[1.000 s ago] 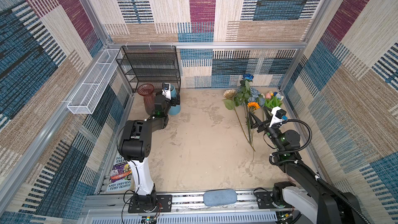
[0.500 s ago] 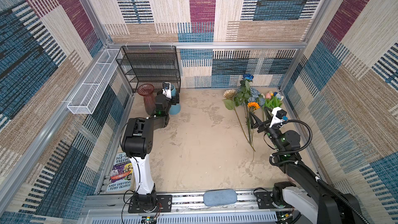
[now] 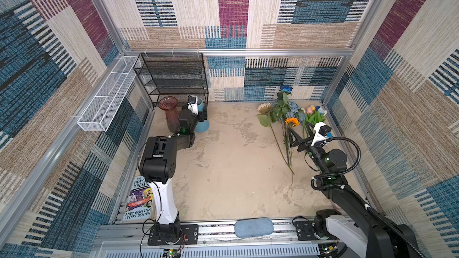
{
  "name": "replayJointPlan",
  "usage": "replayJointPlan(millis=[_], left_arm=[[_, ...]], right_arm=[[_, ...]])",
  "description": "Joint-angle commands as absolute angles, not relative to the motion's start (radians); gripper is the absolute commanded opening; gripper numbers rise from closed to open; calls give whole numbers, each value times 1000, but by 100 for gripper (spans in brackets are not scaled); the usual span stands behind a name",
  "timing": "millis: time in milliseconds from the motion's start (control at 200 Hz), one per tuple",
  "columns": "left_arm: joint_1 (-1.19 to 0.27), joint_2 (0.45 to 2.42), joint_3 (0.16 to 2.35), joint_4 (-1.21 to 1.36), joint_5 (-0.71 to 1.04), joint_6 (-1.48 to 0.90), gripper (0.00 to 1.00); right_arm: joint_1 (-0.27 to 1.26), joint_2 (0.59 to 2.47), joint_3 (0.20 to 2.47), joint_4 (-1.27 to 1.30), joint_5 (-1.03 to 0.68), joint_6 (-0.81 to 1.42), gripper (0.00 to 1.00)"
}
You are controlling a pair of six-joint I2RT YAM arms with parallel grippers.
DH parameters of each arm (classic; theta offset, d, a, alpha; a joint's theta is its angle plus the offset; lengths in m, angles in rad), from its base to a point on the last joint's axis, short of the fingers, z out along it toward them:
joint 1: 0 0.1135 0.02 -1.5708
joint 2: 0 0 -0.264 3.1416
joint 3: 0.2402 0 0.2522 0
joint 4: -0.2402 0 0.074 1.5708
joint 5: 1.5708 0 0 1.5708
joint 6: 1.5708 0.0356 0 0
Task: Arrange the flowers into the vase
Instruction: 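Grasp the rim of the light-blue vase with the left gripper, then carry the light-blue vase toward the flowers and set it upright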
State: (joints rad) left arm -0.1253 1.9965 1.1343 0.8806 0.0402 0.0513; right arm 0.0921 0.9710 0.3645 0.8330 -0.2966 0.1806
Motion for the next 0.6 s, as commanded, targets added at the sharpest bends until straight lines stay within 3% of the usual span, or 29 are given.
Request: replayJointPlan(millis=[0,85,361,596], left_arm=[[-146,1956,1099,899,116,52,46],[-167,1917,1055,902,148,49,36],[-354,1828,883,1080,255,31,34],[-549,1871,979,1017,253,152,33]], right_arm=[[94,991,402,802,-281,185,100],[93,1024,428,786,-286,191,100],[94,1115,496,779,-276,156,100],[94,1183,546,834,-276,189,100]])
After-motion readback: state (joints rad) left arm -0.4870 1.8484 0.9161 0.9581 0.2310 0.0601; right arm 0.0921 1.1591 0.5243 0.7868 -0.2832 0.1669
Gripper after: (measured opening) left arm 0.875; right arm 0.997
